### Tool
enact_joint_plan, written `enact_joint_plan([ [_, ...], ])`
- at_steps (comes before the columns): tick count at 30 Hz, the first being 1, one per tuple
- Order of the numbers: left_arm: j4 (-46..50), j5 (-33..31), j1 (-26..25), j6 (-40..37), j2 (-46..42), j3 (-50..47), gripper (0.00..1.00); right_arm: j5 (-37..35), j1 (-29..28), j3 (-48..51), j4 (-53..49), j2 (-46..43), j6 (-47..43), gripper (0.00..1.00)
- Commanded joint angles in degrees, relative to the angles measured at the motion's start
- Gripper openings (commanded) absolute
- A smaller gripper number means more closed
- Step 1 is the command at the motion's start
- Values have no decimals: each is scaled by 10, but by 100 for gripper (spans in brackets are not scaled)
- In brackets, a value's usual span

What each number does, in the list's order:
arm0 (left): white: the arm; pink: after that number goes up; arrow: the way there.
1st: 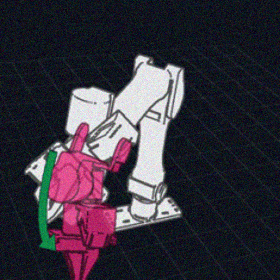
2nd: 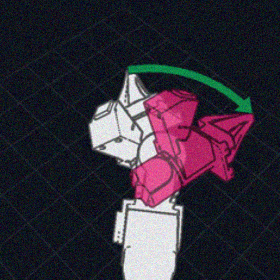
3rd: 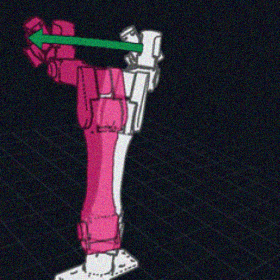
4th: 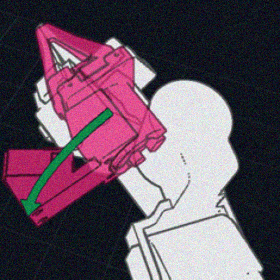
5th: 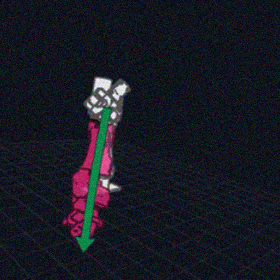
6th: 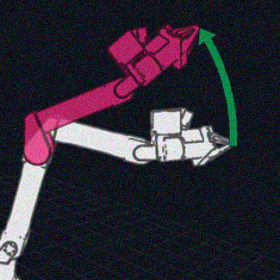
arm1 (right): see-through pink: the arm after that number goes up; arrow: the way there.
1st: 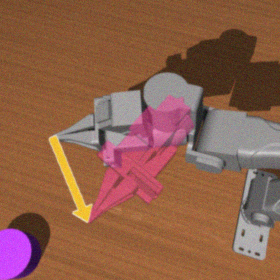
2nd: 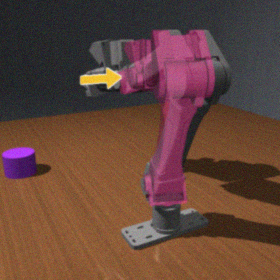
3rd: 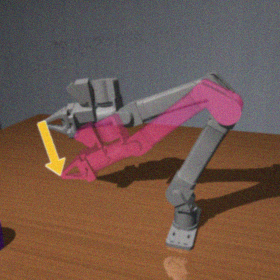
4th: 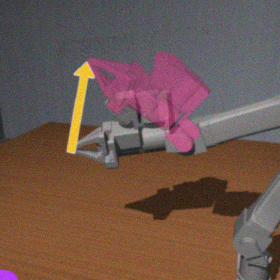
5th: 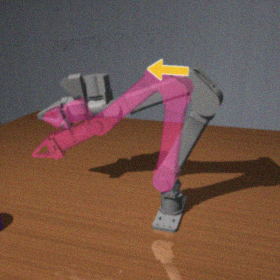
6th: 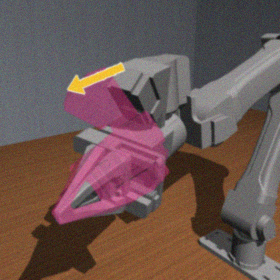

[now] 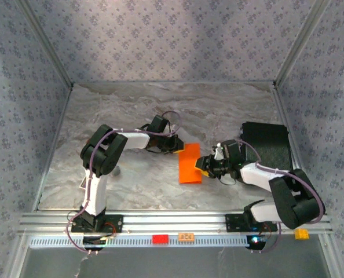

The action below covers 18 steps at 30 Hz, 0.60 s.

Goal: Fold a paper plane with a square sheet of paper (pick it up from the middle)
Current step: First fold the square sheet of paper in half at the center of the table.

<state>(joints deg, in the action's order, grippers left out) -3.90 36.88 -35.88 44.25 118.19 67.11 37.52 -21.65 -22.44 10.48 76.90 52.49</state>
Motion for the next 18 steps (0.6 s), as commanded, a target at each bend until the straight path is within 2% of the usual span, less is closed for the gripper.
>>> enact_joint_plan([
  [1, 5, -7, -3, -3, 6, -6, 13, 26, 6, -15, 30, 16, -14, 41],
  [6, 9, -2, -3, -5, 5, 5, 14, 28, 12, -11, 39, 34, -22, 34],
  [11, 45, 14, -2, -25, -9, 54, 18, 27, 17, -9, 38, 47, -30, 21],
  [14, 88, 3, -2, -48, -32, 84, 25, 24, 15, -8, 48, 53, -24, 17],
  [18, 96, -28, -2, -61, -86, 72, 38, 14, 10, -7, 72, 56, -2, 11],
])
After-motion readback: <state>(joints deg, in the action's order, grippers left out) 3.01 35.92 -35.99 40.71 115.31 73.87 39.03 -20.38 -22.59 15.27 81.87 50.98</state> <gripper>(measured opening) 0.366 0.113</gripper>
